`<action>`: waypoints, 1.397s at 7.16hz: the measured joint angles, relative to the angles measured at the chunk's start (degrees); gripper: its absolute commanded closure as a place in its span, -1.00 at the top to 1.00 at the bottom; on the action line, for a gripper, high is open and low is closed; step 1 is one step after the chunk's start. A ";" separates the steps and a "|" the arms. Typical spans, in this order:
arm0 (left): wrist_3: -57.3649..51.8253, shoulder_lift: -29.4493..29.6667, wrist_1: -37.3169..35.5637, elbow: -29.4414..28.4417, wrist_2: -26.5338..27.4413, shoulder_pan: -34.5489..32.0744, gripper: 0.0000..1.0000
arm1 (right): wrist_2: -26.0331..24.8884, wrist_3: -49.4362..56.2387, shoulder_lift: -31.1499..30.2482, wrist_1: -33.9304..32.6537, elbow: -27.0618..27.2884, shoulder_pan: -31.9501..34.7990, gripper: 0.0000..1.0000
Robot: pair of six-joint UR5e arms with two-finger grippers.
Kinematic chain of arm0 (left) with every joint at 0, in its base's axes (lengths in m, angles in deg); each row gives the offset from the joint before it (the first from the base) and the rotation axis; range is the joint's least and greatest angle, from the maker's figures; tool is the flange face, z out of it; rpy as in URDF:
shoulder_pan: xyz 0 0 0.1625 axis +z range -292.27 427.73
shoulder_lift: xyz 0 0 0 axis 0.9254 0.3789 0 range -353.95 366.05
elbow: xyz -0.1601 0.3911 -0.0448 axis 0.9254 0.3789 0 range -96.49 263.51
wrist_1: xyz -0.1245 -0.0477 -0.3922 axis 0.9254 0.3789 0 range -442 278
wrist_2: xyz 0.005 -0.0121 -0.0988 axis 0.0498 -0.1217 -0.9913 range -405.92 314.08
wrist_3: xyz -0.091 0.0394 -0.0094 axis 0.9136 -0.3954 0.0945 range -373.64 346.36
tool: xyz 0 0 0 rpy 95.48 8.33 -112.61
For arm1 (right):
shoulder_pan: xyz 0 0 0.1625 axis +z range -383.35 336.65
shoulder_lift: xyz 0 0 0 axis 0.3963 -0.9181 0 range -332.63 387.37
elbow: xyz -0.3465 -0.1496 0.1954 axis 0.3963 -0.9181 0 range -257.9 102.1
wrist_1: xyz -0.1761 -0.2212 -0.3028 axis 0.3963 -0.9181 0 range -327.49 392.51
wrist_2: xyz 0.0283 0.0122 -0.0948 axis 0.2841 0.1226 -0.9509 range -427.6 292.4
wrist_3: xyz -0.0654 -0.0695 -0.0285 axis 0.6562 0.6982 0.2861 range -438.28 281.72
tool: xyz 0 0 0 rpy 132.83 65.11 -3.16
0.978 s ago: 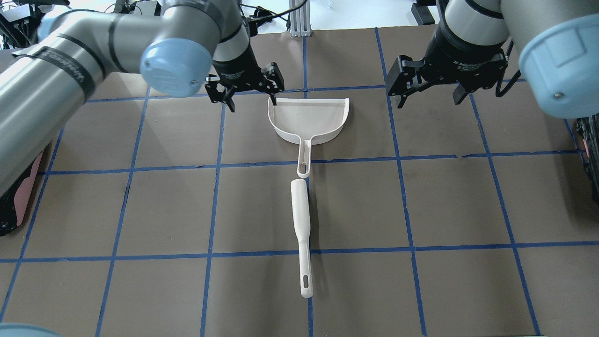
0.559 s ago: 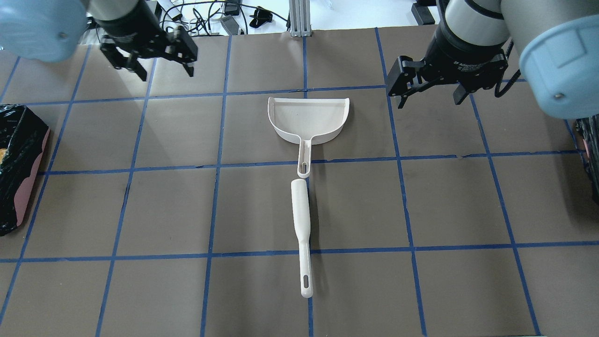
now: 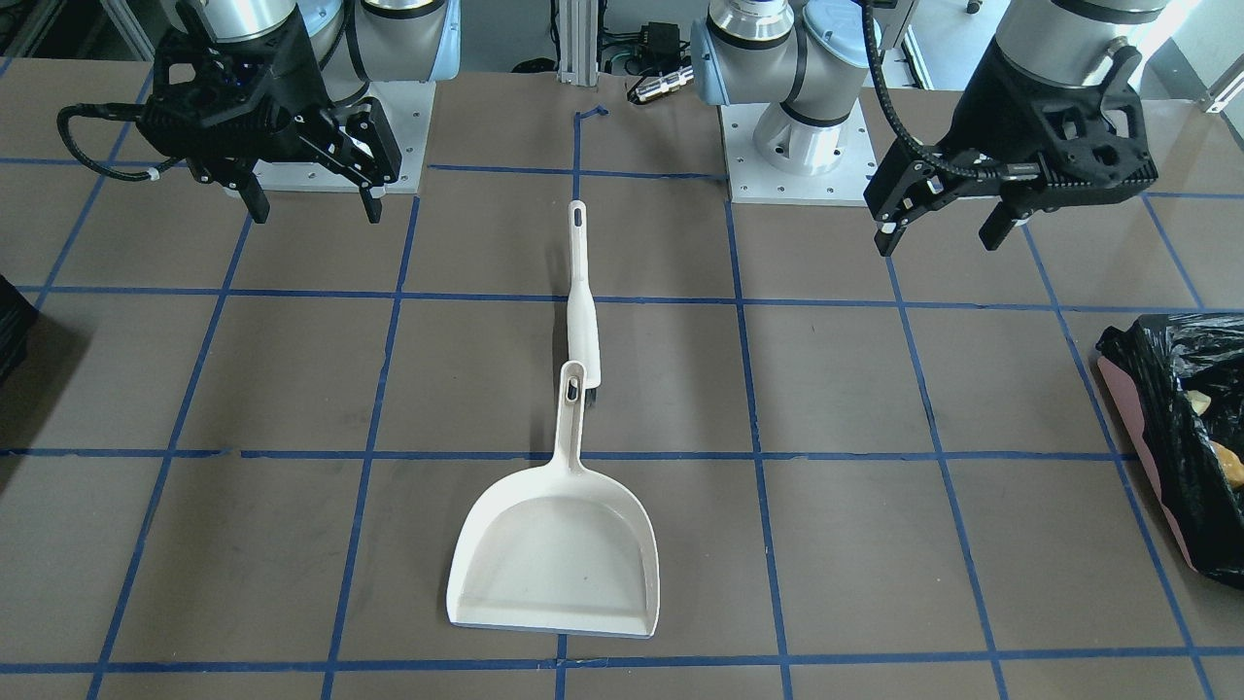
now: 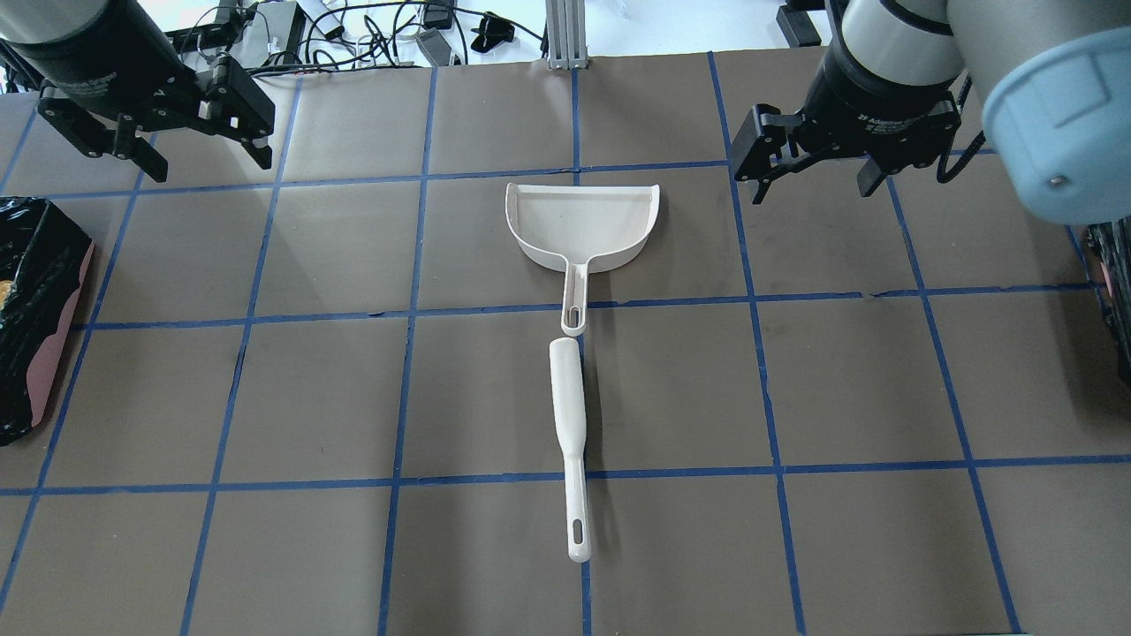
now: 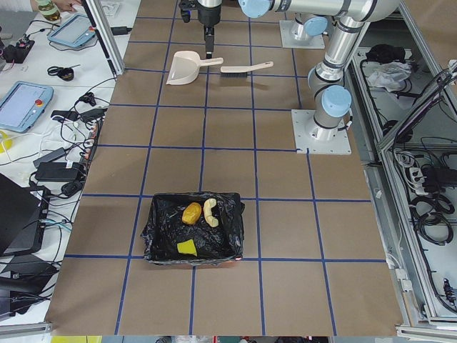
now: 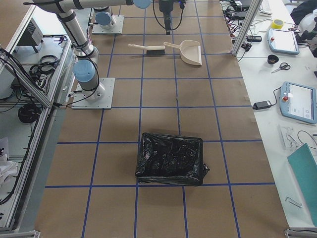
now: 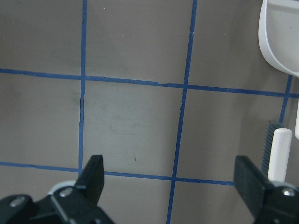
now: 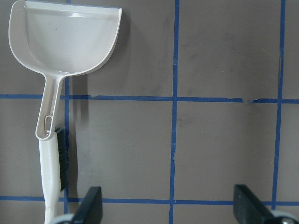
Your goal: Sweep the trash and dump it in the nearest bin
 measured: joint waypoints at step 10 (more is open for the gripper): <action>0.11 -0.99 -1.32 2.12 0.01 -3.71 1.00 | -0.08 0.10 -0.04 -0.09 -0.05 0.00 1.00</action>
